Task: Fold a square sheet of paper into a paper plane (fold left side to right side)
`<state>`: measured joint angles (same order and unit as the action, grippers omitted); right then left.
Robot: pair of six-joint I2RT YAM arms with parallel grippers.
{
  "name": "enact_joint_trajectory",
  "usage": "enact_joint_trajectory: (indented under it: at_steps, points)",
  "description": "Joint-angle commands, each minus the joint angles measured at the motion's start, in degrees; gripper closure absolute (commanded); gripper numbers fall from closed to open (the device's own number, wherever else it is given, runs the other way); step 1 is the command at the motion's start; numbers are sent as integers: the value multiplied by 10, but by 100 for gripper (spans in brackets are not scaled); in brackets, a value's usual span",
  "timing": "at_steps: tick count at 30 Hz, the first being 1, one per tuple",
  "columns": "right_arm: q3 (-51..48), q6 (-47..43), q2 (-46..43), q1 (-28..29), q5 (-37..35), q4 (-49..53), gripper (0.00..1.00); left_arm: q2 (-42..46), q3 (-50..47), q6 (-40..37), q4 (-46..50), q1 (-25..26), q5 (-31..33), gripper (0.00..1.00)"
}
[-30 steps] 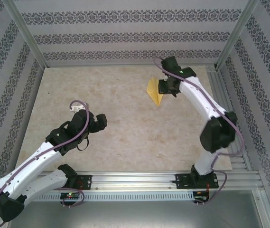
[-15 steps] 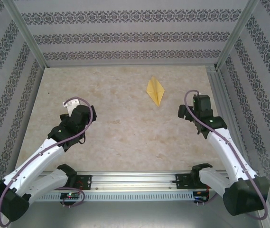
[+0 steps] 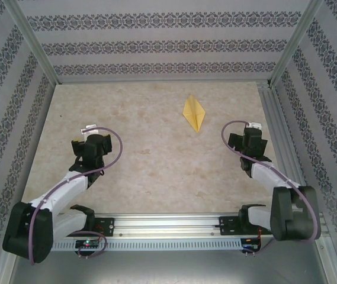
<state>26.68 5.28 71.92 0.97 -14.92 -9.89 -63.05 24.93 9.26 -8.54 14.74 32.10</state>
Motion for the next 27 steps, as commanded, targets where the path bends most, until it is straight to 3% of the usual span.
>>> enact_joint_trajectory:
  at_steps: [1,4,9,14,16,18,19,27]
  points:
    - [-12,-39,22,-6,13,-171,2,-47,-27,-48,-178,-28,-76,0]
    - [-20,-55,40,-5,28,-238,2,-115,-46,-70,-292,-34,-103,0]
    - [-6,-59,78,-7,75,-267,2,-168,-35,-131,-358,-43,-154,0]
    - [-59,-48,151,-11,79,-452,2,-276,-63,-133,-513,-63,-191,0]
    - [-42,-52,139,-12,86,-394,2,-259,-41,-130,-443,-71,-221,0]
    - [-48,-48,148,-15,89,-421,2,-264,-20,-110,-402,-87,-222,0]
    - [-43,-48,142,-17,91,-401,2,-265,-18,-100,-406,-103,-248,0]
    - [-48,-48,142,-18,92,-411,2,-264,-19,-101,-402,-104,-251,0]
